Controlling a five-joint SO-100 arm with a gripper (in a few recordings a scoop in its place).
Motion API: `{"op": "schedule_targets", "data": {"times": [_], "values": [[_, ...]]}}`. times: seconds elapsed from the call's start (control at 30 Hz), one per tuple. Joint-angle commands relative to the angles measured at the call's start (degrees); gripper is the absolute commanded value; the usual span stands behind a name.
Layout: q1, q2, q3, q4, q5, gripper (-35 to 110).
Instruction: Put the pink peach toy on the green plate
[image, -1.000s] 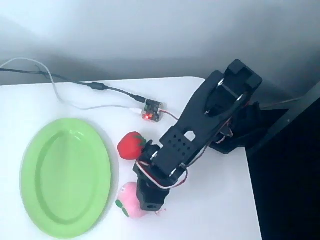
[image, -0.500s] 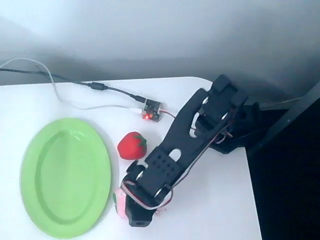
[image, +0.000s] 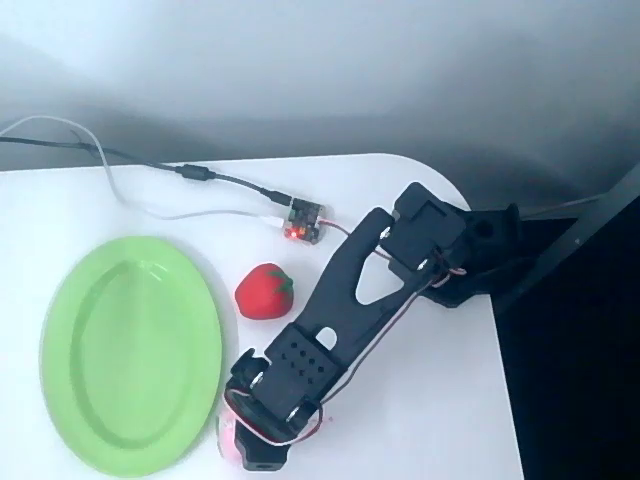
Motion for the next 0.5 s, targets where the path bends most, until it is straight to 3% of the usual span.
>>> {"op": "schedule_targets", "data": {"times": [0.0,0.13,0.2,0.33,0.47], "values": [[-1.4,5.7,1.1,6.3,0.4,0],[-0.7,21.4,4.0,18.9,-0.1,0],[3.7,30.7,4.4,21.2,-5.5,0],[15.7,37.6,3.3,16.1,-17.9,0],[24.7,29.6,1.8,9.8,-25.2,0]]}}
